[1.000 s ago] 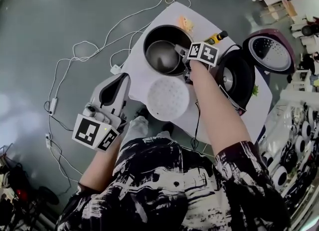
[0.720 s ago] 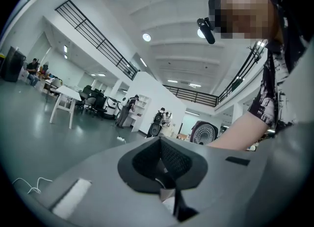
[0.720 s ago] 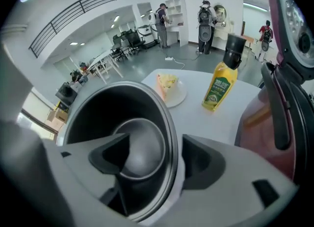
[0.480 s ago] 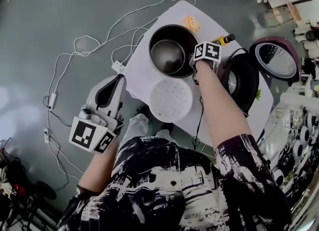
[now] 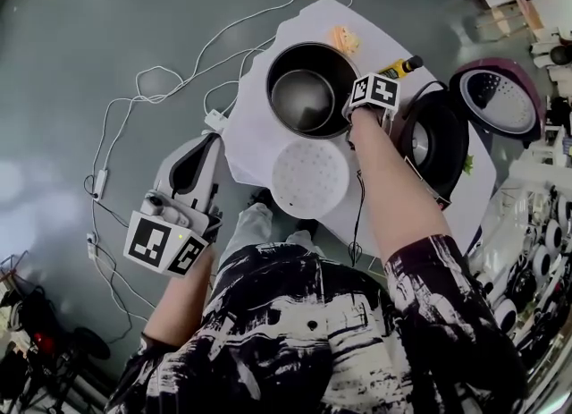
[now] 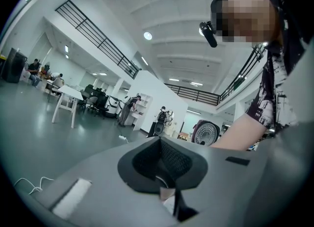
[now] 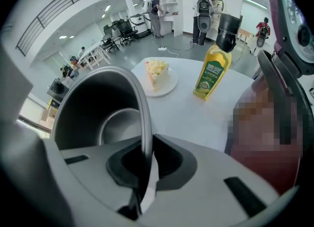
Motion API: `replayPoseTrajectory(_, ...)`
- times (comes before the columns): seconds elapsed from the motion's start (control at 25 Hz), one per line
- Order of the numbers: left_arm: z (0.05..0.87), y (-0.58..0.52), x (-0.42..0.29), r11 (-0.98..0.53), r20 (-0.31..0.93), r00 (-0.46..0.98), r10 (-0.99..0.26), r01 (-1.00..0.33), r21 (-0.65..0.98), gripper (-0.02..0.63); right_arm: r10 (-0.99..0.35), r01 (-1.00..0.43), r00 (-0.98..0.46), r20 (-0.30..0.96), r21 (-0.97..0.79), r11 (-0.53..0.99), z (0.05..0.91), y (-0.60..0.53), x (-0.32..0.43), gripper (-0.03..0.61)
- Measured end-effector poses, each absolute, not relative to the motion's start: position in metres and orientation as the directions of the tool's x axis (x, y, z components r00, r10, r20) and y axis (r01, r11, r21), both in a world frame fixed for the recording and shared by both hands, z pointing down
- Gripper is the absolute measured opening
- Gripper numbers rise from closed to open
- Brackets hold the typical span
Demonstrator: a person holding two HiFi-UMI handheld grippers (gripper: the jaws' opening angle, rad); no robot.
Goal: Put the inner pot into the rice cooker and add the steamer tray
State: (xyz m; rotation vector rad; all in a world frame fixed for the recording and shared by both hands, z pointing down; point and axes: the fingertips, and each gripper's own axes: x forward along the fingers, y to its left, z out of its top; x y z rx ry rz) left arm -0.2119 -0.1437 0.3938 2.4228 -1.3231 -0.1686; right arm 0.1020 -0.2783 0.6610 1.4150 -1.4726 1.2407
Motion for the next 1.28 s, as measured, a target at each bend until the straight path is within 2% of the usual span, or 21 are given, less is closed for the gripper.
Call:
replayPoseTrajectory(0.44, 0.378, -0.147, -0.186, -0.542, 0.045, 0.596, -0.802, -0.756, 0.367, 0.005, -0.344, -0.969, -0.22, 0.913, -0.245, -0.031, 0.624, -0.287, 0.092, 0.003)
replayPoseTrajectory(0.6, 0.365, -0.15, -0.171, -0.573, 0.027, 0.619, -0.785, -0.741, 0.351, 0.005, -0.405, -0.954, -0.29, 0.867, -0.297, 0.046, 0.57, -0.301, 0.079, 0.005)
replayPoseTrajectory(0.76, 0.348, -0.159, -0.144, -0.619, -0.008, 0.655, -0.756, -0.711, 0.334, 0.005, -0.489, -0.937, -0.33, 0.807, -0.344, 0.066, 0.503, -0.307, 0.098, 0.005)
replayPoseTrajectory(1.0, 0.327, -0.164, -0.082, -0.699, -0.045, 0.724, -0.688, -0.645, 0.308, 0.005, -0.59, -0.929, -0.317, 0.743, -0.368, 0.036, 0.423, -0.279, 0.19, 0.005)
replayPoseTrajectory(1.28, 0.32, -0.147, 0.004, -0.778, -0.046, 0.807, -0.589, -0.551, 0.301, 0.005, -0.622, -0.938, -0.178, 0.762, -0.322, -0.126, 0.403, -0.204, 0.346, 0.006)
